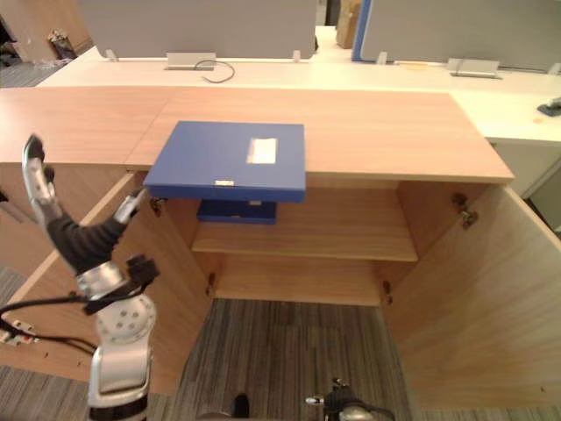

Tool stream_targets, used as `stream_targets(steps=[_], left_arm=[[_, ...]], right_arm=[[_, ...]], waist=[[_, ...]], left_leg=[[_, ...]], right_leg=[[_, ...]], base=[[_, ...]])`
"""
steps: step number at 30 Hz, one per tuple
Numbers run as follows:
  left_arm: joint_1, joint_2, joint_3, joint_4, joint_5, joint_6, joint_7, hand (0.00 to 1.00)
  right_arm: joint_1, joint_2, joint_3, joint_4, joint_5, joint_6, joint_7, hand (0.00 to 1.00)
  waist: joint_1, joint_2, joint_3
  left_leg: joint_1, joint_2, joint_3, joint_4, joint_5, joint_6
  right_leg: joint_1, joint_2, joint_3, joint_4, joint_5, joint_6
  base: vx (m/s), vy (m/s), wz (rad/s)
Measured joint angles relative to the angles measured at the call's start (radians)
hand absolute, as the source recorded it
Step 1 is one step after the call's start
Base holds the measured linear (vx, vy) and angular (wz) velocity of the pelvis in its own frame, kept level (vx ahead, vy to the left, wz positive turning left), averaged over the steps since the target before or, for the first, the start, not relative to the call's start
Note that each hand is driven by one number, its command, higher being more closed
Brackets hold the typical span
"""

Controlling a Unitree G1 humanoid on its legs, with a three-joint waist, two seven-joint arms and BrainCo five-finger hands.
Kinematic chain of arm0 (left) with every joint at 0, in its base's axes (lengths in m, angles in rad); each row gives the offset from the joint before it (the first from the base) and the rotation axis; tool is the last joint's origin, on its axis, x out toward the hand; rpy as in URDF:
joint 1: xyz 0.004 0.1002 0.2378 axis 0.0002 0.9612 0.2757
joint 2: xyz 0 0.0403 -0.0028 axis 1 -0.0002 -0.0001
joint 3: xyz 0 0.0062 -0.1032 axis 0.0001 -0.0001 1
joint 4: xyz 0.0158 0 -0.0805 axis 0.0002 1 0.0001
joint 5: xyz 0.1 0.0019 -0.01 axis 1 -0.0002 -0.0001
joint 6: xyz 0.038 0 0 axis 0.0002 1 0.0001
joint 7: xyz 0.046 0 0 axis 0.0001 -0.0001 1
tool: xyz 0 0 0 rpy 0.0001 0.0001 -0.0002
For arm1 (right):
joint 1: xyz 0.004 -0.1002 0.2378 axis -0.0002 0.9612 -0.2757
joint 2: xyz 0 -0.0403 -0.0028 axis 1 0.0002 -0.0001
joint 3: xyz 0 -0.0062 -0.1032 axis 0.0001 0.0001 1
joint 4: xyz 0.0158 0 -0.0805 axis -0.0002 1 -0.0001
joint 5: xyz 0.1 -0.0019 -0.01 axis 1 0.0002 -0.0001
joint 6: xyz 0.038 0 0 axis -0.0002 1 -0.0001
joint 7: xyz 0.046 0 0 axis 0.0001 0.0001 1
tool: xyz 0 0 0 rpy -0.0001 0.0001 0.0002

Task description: Walk over to the cabinet, pick up the folder, carry it to the office cabinet, place the folder inside the office cabinet, then close the office cabinet door

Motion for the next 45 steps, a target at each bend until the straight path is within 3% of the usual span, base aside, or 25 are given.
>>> stream_targets(steps=[2, 5, 11, 26, 45], left_arm=[[-0.048, 0.006, -0.022, 0.087, 0.080, 0.044, 0.002, 0.00], [-0.079, 0.027, -0.043, 0.165, 0.148, 0.073, -0.007, 0.00], [-0.144, 0.113, -0.057, 0.369, 0.208, 0.100, -0.038, 0.00], [-0.144, 0.204, -0.086, 0.548, 0.267, 0.102, -0.103, 0.00], [-0.239, 0.371, -0.191, 0.617, 0.382, 0.068, -0.108, 0.00]], right_arm=[[0.001, -0.002, 0.027, -0.016, 0.000, 0.000, 0.000, 0.00], [0.001, -0.002, 0.027, -0.020, 0.001, 0.000, 0.000, 0.00], [0.002, 0.002, 0.037, -0.038, -0.001, 0.000, 0.003, 0.00], [0.008, 0.011, 0.060, -0.072, 0.001, 0.000, 0.017, 0.00], [0.004, 0.018, 0.062, -0.075, 0.051, -0.012, 0.023, 0.00]], waist=[[-0.007, 0.005, -0.003], [-0.020, 0.011, -0.010], [-0.032, 0.009, -0.022], [-0.056, -0.001, -0.023], [-0.089, -0.006, -0.024]], left_leg=[[0.000, 0.007, 0.010, 0.000, 0.000, -0.003], [-0.003, 0.010, 0.025, 0.000, 0.003, -0.007], [0.003, 0.020, 0.037, -0.001, 0.005, -0.011], [0.018, 0.025, 0.058, -0.001, -0.004, -0.021], [0.019, 0.022, 0.072, -0.001, -0.007, -0.022]], right_leg=[[-0.004, 0.006, 0.013, -0.001, 0.002, -0.003], [-0.019, 0.013, 0.026, 0.000, 0.006, -0.009], [-0.010, 0.028, 0.035, -0.024, 0.021, -0.019], [0.029, 0.041, 0.046, -0.095, 0.051, -0.013], [0.037, 0.041, 0.057, -0.127, 0.073, -0.011]], base=[[-0.06, -0.022, -0.20], [-0.04, -0.009, -0.13], [-0.02, -0.013, -0.07], [-0.01, 0.001, -0.03], [-0.01, 0.005, -0.02]])
